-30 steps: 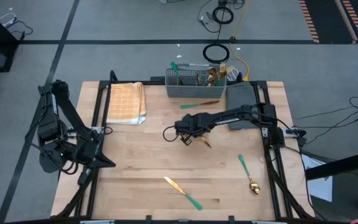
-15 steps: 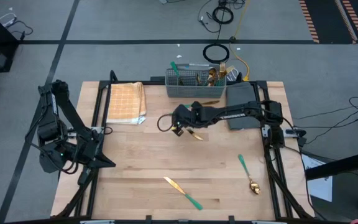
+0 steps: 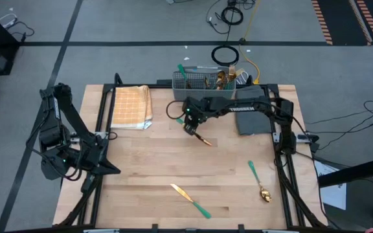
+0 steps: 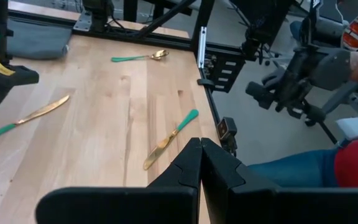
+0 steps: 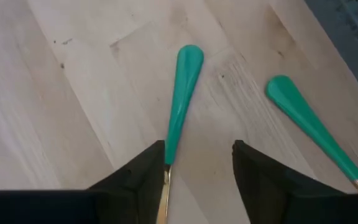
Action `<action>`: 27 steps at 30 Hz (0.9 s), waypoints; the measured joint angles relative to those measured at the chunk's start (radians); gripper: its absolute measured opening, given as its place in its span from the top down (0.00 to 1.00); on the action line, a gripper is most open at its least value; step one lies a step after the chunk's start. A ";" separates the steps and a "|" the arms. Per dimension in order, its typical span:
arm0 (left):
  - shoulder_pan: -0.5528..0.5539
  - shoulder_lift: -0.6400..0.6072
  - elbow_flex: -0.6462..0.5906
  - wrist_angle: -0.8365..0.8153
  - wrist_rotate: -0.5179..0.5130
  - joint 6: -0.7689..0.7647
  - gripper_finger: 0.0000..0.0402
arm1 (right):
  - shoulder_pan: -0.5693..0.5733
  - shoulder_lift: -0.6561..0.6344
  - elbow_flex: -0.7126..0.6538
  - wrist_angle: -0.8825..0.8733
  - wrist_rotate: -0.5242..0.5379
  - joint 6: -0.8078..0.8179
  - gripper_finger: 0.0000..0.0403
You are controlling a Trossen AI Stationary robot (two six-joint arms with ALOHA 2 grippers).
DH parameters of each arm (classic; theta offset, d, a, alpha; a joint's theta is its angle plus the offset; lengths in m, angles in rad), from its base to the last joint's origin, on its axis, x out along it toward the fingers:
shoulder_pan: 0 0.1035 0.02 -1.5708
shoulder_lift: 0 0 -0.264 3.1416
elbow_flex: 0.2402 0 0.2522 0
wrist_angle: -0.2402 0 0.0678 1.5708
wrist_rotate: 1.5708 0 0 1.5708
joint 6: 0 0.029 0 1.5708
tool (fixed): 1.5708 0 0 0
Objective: Sort silverware
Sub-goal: Put the knife into the middle left section of the dish rack
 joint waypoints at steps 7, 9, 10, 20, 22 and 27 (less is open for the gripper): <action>0.000 0.000 0.000 -0.009 -0.023 0.009 0.97 | 0.039 0.000 0.000 0.002 0.009 -0.031 0.54; 0.000 0.000 0.000 -0.009 -0.023 0.016 0.97 | 0.046 0.008 0.001 0.016 0.038 -0.037 0.55; 0.000 0.000 0.000 -0.009 -0.023 0.021 0.97 | 0.048 0.013 0.001 0.028 0.053 -0.037 0.55; 0.000 0.000 0.000 -0.008 -0.023 0.002 0.97 | 0.051 0.202 0.194 -0.164 0.078 -0.044 0.55; 0.000 0.000 0.000 -0.008 -0.021 0.002 0.97 | 0.050 0.253 0.273 -0.265 0.086 -0.045 0.55; -0.001 0.000 0.000 -0.012 -0.016 0.002 0.97 | 0.050 0.373 0.452 -0.442 0.073 -0.067 0.55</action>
